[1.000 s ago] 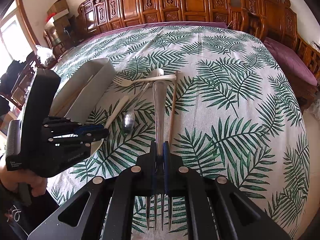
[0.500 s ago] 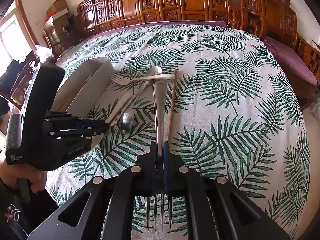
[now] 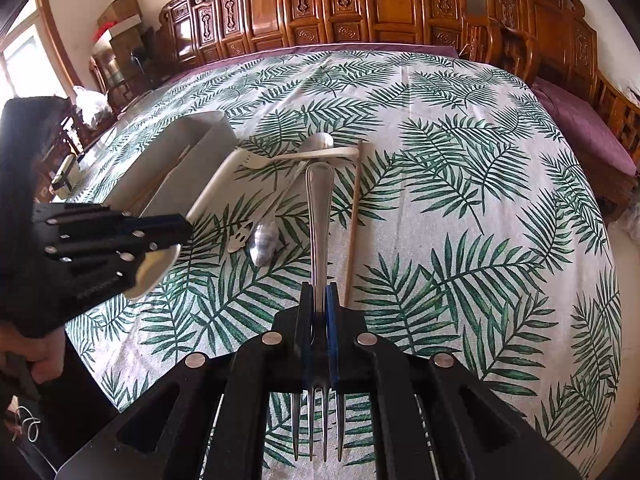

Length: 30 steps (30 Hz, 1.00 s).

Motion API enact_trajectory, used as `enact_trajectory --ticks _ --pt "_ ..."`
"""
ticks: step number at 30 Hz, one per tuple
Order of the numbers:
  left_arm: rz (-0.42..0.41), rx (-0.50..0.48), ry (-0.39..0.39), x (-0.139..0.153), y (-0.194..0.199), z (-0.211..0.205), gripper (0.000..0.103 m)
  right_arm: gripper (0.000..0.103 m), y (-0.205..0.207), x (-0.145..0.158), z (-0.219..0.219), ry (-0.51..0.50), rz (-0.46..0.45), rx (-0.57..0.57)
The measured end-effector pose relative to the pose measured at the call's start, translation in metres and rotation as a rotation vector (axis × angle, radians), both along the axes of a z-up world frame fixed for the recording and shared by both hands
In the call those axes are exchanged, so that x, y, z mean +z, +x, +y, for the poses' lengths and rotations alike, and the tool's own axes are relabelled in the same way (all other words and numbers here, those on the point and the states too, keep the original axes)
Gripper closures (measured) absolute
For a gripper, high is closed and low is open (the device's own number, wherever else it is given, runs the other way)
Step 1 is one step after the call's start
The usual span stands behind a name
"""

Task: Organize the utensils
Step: 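Carry the white spoon into the grey tray and open the left gripper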

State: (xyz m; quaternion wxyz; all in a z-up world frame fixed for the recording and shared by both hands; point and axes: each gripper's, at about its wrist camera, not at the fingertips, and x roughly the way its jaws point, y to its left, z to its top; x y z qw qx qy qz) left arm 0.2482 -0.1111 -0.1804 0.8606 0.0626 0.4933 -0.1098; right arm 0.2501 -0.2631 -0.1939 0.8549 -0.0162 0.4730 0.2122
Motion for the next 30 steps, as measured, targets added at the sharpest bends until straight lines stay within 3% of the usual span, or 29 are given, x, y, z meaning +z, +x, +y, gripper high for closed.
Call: enact_trajectory --ticks 13,23,30 --pt "-0.059 0.006 -0.024 0.031 -0.013 0.027 0.096 0.095 -0.008 0.012 0.019 -0.005 -0.034 0.038" --pt "-0.098 0.070 -0.033 0.048 -0.007 0.070 0.096 0.095 -0.011 0.025 0.039 -0.010 -0.054 0.067" --pt "-0.087 0.129 -0.048 0.045 0.006 0.102 0.096 0.095 -0.006 0.037 0.063 0.002 -0.062 0.080"
